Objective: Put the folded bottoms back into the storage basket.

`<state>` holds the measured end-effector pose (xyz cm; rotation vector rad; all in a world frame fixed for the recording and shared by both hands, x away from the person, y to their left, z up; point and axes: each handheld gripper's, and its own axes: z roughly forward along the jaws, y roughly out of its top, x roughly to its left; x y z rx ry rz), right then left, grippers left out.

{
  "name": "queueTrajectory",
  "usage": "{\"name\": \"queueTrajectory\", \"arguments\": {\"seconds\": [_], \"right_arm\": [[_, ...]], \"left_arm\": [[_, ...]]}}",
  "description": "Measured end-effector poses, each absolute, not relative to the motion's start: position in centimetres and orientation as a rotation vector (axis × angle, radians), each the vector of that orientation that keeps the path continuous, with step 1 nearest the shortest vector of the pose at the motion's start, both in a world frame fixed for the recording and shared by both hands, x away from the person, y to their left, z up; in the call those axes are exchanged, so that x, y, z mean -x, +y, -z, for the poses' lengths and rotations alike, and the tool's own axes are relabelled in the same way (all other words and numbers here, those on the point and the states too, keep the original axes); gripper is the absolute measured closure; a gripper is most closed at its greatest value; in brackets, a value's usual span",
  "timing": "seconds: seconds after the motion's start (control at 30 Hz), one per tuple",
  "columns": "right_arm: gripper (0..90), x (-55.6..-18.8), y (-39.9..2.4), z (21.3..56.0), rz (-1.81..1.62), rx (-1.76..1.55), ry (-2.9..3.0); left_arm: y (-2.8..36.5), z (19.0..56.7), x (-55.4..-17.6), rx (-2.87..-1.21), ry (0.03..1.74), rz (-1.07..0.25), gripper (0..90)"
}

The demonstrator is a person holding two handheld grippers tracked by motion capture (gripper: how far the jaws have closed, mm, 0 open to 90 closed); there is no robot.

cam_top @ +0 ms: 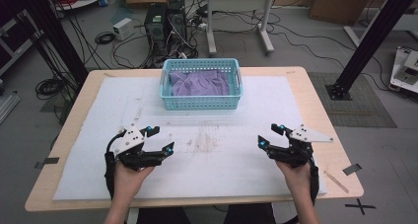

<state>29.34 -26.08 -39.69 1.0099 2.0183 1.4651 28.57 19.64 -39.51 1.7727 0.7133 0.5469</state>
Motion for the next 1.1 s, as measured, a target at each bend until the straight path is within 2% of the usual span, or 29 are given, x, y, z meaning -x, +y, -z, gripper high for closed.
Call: {"name": "queueTrajectory", "arguments": {"seconds": [1.1], "right_arm": [[30.3,-29.69,-26.8,40.2,-1.451,-1.035,2.018]], "left_arm": [[19.77,40.11,-28.85,-1.792,0.73,-0.542,25.9]]}}
